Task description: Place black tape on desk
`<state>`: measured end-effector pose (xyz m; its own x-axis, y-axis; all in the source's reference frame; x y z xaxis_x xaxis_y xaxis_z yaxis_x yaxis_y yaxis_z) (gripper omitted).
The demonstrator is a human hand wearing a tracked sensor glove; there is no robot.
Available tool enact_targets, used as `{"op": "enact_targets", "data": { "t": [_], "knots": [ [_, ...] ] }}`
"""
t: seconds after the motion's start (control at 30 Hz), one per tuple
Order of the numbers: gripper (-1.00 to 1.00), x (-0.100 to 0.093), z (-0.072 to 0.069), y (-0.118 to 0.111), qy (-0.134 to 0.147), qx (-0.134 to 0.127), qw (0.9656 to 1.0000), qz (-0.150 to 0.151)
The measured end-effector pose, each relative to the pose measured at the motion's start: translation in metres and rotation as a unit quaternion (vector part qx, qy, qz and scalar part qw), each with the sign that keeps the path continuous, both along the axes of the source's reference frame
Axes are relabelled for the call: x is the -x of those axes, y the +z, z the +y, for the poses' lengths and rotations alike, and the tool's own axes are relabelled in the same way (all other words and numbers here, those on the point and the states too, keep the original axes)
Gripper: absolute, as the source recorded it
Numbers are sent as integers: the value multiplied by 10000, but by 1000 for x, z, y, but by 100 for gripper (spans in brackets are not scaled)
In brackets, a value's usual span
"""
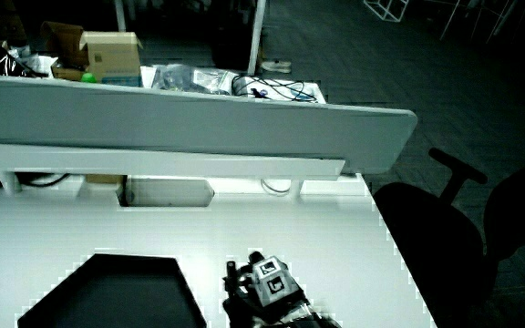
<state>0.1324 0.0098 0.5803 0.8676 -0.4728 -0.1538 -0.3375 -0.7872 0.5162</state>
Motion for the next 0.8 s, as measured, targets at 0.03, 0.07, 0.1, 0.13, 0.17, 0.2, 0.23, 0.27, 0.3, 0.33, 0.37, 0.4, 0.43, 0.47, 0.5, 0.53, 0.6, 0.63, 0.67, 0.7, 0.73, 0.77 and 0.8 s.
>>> {"op": "enact_targets", "data": {
  "t": [0.03,0.07,0.1,0.13,0.17,0.2,0.23,0.27,0.3,0.33,0.37,0.4,0.43,0.47,0.5,0.53,0.6,0.63,0.67,0.7,0.73,0.77,0.8],
  "knots": [
    [0,-9,0,11,144,213,9997,-36],
    [0,-16,0,17,243,348,9991,-48],
    [0,-20,-1,21,360,462,9983,-52],
    [0,-24,0,29,422,596,9973,42],
    [0,-26,0,31,516,645,9966,59],
    [0,-29,1,40,562,754,9954,156],
    [0,-31,1,47,606,832,9945,191],
    [0,-33,3,57,698,977,9925,210],
    [0,-33,3,63,729,1021,9917,273],
    [0,-33,4,69,749,1116,9904,331],
    [0,-33,6,75,791,1138,9895,403],
    [0,-32,6,77,767,1213,9889,398],
    [0,-31,7,76,790,1164,9891,432],
    [0,-32,8,81,778,1218,9883,495],
    [0,-33,8,85,800,1294,9864,618],
    [0,-35,8,89,816,1376,9849,666],
    [0,-36,8,89,821,1428,9838,707],
    [0,-35,9,87,762,1426,9844,701],
    [0,-35,10,89,786,1454,9836,722],
    [0,-35,11,89,780,1415,9834,825],
    [0,-36,12,92,782,1424,9824,923],
    [0,-37,11,92,761,1489,9823,839],
    [0,-37,11,93,792,1521,9813,876]
  ]
}}
